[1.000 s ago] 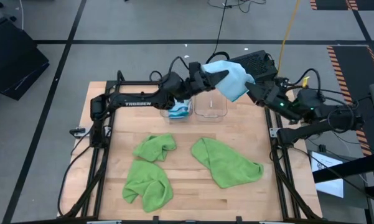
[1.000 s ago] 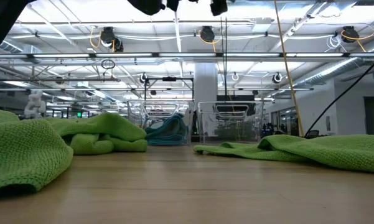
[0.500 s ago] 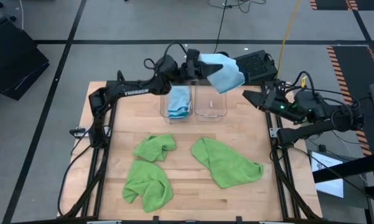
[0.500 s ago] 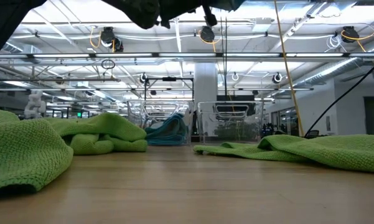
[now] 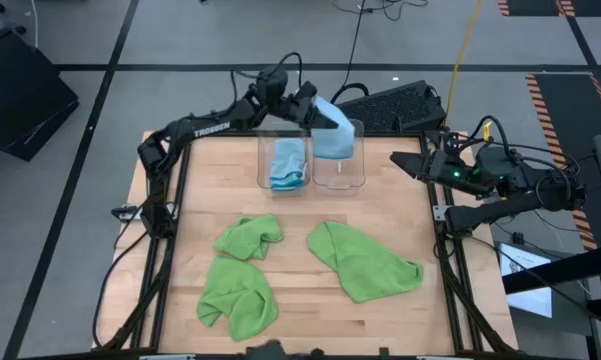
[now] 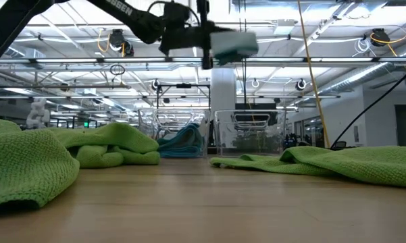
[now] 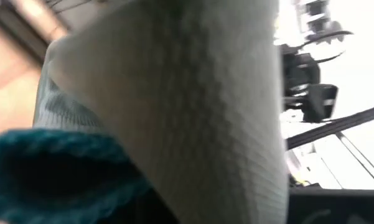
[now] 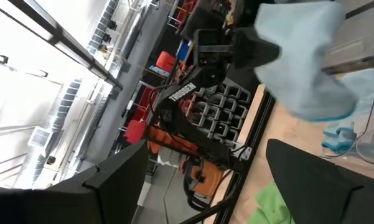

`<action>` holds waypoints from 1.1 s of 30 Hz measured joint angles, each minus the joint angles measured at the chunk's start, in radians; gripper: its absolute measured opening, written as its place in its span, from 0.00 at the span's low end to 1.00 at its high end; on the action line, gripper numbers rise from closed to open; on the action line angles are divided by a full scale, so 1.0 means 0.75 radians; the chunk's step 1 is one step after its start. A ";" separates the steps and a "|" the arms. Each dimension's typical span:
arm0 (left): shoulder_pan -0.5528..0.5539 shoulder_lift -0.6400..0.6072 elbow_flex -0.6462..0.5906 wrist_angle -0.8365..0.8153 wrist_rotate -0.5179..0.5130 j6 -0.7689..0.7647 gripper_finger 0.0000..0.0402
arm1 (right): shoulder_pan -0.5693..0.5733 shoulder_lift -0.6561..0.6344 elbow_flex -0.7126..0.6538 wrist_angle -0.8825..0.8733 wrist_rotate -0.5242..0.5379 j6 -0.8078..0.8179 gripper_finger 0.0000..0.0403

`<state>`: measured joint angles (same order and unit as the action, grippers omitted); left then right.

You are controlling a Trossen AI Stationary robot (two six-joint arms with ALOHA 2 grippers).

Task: Fold microfiber towels
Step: Stack the folded blue microfiber towel on top of the other blue microfiber towel in the left transparent bin

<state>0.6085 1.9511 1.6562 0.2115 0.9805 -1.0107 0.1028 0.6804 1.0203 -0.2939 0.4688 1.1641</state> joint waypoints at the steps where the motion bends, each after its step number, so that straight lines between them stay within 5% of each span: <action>1: 0.016 0.000 0.000 -0.064 0.024 0.026 0.03 | 0.000 0.000 0.000 -0.001 -0.002 0.000 0.79; 10: 0.104 -0.001 0.001 -0.753 0.130 0.364 0.03 | 0.000 0.000 0.000 -0.007 -0.003 -0.018 0.79; 17: 0.175 -0.001 0.000 -1.331 -0.067 0.814 0.03 | 0.000 -0.008 0.000 -0.025 -0.003 -0.044 0.79; 25: 0.178 0.012 0.000 -1.321 -0.196 0.862 0.03 | -0.025 -0.015 0.000 -0.054 0.003 -0.069 0.79; 33: 0.141 0.109 0.000 -1.225 -0.122 0.801 0.03 | -0.034 -0.019 0.000 -0.043 0.002 -0.068 0.79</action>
<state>0.7141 2.0331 1.6562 -0.7072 0.8891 -0.4102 0.0776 0.6660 1.0203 -0.3264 0.4706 1.1130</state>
